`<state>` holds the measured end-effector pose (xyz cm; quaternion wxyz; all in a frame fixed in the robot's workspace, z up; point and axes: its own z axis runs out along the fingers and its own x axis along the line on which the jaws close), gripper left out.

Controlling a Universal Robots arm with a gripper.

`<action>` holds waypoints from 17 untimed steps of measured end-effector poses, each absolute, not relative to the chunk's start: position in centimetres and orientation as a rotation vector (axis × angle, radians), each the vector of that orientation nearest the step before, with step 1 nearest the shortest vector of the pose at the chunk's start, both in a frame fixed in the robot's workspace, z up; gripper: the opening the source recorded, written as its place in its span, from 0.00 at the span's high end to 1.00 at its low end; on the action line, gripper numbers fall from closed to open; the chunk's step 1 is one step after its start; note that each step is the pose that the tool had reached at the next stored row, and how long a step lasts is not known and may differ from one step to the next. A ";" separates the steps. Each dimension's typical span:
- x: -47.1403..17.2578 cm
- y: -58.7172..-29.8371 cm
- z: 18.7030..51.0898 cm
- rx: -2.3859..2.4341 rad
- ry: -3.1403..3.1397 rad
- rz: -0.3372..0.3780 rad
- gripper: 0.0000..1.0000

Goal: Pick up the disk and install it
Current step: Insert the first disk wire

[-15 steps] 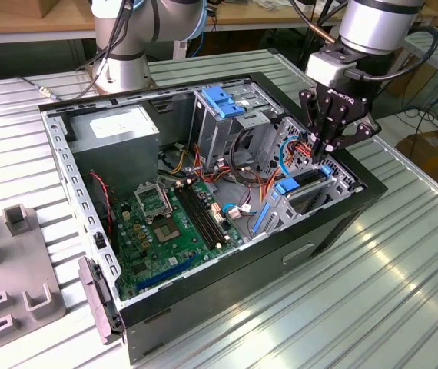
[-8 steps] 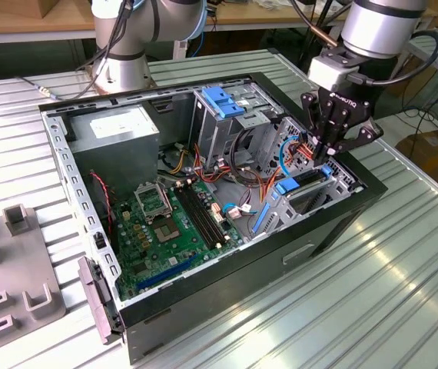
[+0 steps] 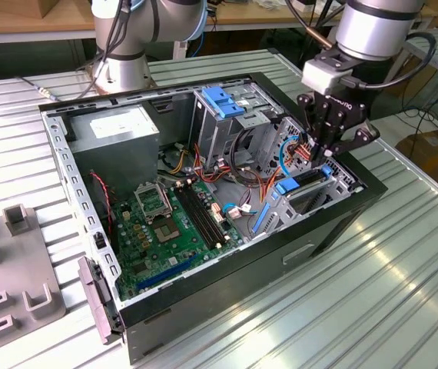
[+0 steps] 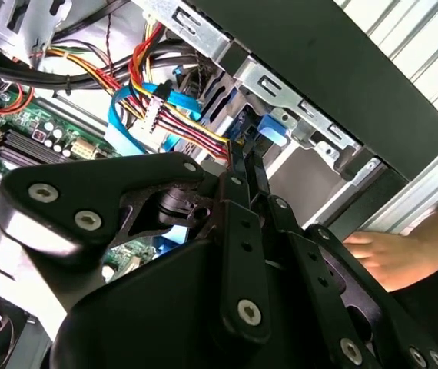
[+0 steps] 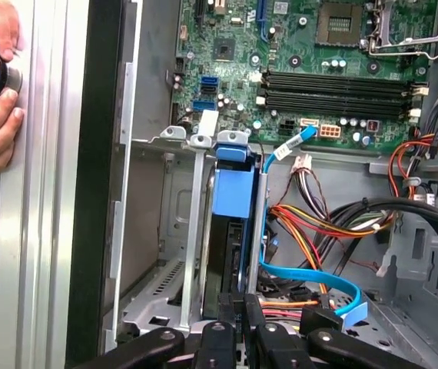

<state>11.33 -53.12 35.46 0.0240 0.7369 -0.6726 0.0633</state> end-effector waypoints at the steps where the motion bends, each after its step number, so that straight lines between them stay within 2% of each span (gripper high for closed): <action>1: 11.3 -53.1 35.4 2.278 -2.084 0.196 0.83; 17: 10.3 -53.1 34.9 2.261 -2.131 0.238 0.83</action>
